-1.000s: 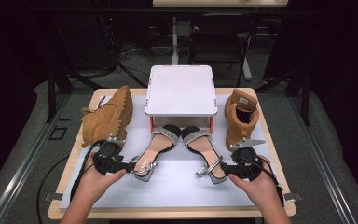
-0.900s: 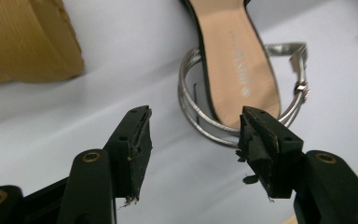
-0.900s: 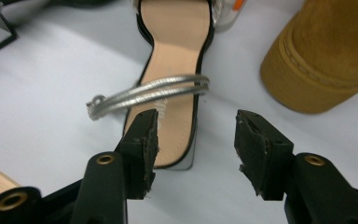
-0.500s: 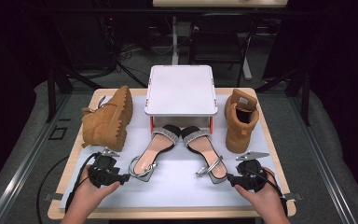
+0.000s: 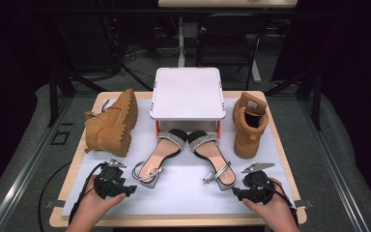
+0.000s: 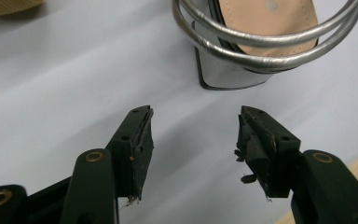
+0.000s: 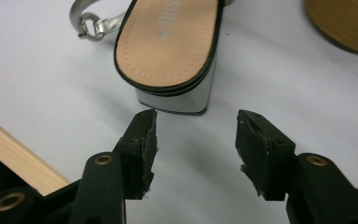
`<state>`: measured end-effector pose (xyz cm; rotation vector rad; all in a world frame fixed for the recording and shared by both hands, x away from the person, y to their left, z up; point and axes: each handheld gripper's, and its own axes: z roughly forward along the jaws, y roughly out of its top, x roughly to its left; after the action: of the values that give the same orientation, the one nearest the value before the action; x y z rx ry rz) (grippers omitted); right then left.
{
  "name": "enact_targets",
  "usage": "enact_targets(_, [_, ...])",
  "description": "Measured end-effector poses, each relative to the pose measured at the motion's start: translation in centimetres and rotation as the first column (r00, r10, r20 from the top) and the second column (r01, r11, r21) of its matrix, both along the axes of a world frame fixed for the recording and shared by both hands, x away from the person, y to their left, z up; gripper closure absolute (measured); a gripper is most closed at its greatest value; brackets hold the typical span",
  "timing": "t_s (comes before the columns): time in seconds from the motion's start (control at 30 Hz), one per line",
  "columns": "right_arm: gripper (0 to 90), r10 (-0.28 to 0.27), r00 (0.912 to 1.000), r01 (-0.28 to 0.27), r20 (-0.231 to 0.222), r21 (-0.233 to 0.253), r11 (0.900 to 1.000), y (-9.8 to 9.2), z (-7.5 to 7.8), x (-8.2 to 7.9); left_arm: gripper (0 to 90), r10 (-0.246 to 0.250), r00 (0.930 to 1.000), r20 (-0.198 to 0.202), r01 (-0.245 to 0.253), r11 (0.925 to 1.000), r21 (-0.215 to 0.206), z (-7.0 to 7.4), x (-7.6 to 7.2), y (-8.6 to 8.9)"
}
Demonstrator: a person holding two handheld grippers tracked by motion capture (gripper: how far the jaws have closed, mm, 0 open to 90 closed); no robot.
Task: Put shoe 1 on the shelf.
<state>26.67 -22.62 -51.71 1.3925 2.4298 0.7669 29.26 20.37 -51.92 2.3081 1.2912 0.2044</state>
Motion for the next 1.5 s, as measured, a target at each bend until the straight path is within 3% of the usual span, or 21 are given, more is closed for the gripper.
enact_targets(0.17, [47.7,0.022,0.9997,-0.022,-0.008,-0.006,1.0,0.3,-0.7,0.2,43.7,-0.036,0.9994,0.004,0.036,0.9994,-0.003,-0.4,0.1,-0.7])
enact_targets(0.33, [47.9,0.016,0.9999,-0.016,0.004,0.021,1.0,0.5,-1.1,0.6,43.7,-0.061,0.9981,0.01,0.061,0.9981,0.002,-0.5,0.4,-1.8])
enact_targets(0.57, [48.6,0.021,0.9996,-0.021,0.018,-0.002,1.0,1.1,-1.3,0.7,43.7,-0.116,0.9919,0.052,0.116,0.9932,-0.001,-0.4,0.9,-3.7])
enact_targets(0.67, [49.0,0.031,0.9994,-0.031,0.015,-0.002,1.0,1.4,-1.3,0.7,43.8,-0.112,0.9914,0.067,0.11,0.9932,0.037,-0.5,1.0,-4.3])
enact_targets(0.73, [48.6,0.032,0.9993,-0.032,0.019,0.015,0.999,1.5,-1.3,0.7,43.6,-0.111,0.9916,0.066,0.108,0.9934,0.038,-0.5,1.1,-4.3])
enact_targets(0.77, [48.5,0.031,0.9992,-0.03,0.024,-0.012,0.999,1.8,-1.2,0.7,43.7,-0.11,0.9918,0.066,0.107,0.9935,0.039,-0.5,1.1,-4.3])
enact_targets(0.83, [48.6,0.026,0.9995,-0.026,0.019,-0.003,1.0,2.0,-1.2,0.6,43.7,-0.107,0.9921,0.065,0.105,0.9937,0.04,-0.4,1.0,-4.4])
enact_targets(1.2, [51.8,0.045,0.9987,-0.046,0.023,0.005,0.999,3.7,-1.0,-0.1,45.2,-0.145,0.988,0.054,0.145,0.9893,-0.012,0.0,0.3,-5.6])
enact_targets(1.5, [50.5,0.058,0.9983,-0.058,0.008,0.032,0.998,4.8,-1.0,-0.5,47.5,-0.18,0.9825,0.046,0.181,0.9832,-0.021,0.1,-0.1,-7.2])
